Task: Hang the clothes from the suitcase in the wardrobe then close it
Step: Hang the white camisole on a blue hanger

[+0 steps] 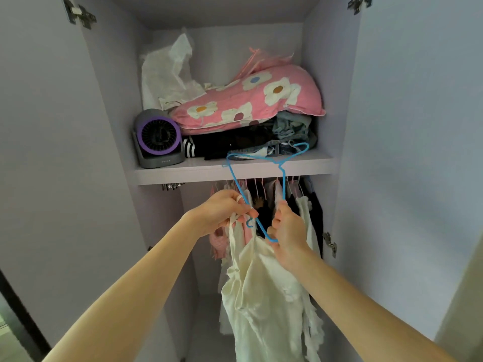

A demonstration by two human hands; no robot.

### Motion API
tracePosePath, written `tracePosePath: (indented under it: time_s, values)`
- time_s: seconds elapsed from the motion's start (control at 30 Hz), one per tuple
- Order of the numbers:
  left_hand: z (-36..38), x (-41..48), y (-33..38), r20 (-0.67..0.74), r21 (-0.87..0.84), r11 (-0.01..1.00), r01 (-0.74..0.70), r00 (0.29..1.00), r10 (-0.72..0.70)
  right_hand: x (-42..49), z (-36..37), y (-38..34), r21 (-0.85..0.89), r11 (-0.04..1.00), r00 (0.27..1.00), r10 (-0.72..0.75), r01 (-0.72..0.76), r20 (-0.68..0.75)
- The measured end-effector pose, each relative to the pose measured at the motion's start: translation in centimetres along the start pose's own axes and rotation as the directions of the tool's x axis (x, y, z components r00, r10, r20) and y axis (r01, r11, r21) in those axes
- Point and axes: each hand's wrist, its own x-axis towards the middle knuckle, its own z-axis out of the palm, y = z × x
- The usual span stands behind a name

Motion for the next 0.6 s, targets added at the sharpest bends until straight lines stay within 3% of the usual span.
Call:
tracePosePath:
  time_s: [0.1,0.27,0.43,0.6]
  values:
    - [-0.3,0.8,-0.7,-0.058,-0.004,0.999,0.032,0.998,-0.032,0.1,-0.8,-1.5,0.020,0.999,0.999,0.049,-0.049,-0.002]
    - [-0.1,1.6,-2.0,-0.075,-0.102,0.989,0.111,0.990,-0.119,1.6,-0.9,-5.0,-0.230,0.971,0.997,-0.064,0.071,0.040]
    - [0.2,2.5,-2.1,-0.146,-0.240,0.958,0.155,0.970,-0.194,3.0,-1.0,-8.6,-0.532,0.773,0.937,-0.319,0.345,0.144]
    - [-3.0,2.6,-4.0,-0.366,-0.450,0.888,0.099,0.886,-0.285,4.0,-2.7,-11.1,-0.599,0.696,0.919,-0.317,0.395,0.236]
